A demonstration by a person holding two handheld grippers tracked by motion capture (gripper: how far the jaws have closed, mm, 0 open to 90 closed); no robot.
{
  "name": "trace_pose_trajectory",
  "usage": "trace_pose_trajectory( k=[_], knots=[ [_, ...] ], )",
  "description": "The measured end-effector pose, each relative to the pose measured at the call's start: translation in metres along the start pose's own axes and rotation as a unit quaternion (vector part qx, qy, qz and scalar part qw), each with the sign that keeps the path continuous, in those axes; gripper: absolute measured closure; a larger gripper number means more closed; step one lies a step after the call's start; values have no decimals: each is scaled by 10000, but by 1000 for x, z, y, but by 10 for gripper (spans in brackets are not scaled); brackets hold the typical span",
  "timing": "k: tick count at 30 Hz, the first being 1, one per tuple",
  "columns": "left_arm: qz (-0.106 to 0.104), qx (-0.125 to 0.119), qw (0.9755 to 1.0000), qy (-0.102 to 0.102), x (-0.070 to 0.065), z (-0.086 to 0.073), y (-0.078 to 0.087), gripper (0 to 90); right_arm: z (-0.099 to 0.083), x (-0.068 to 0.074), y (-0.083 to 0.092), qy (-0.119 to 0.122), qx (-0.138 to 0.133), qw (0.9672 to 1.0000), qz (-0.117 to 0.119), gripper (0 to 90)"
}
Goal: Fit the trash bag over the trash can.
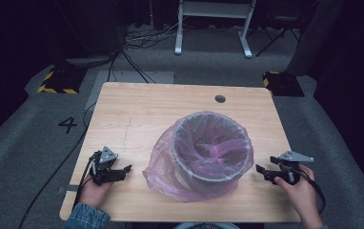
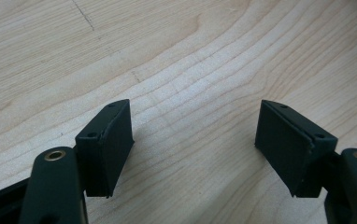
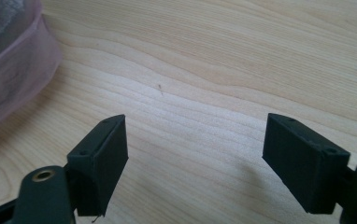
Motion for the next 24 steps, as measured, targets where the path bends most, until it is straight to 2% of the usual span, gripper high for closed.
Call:
trace_pose_trajectory(
  k=[3, 5, 14, 16, 17, 20, 24],
  knots=[
    [1, -1, 10000, 1, 0, 0, 0, 276, -1, -2, -4, 26, -20, 10000, -68, 216],
    [0, -1, 10000, 1, 0, 0, 0, 275, -3, -2, -7, 101, 68, 9999, -68, 216],
    [-2, 0, 10000, 3, 0, 0, 0, 276, -1, -5, -16, 16, 96, 9999, -82, 206],
    [-9, -4, 10000, 6, 0, 0, 0, 275, 1, -7, -18, 156, 135, 9997, -152, 177],
    [-18, 1, 10000, 18, 0, 0, 0, 274, 2, -9, -20, 245, 178, 9993, -220, 135],
    [-15, 4, 10000, 4, 0, 0, 0, 274, 6, -13, -26, 256, 281, 9990, -227, 55],
    [-13, 6, 10000, 0, 0, 0, 0, 274, 9, -19, -30, 336, 394, 9985, -165, 0]
  ],
)
Point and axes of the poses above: each handheld gripper's, and its own axes: y roughly backward along the jaws, z roughly out of its top, x roughly to its left, the point moved 8 cm from there along -y, roughly forward along the jaws, and after that the axes turned 14 degrees about -y, right-handed, at the moved point
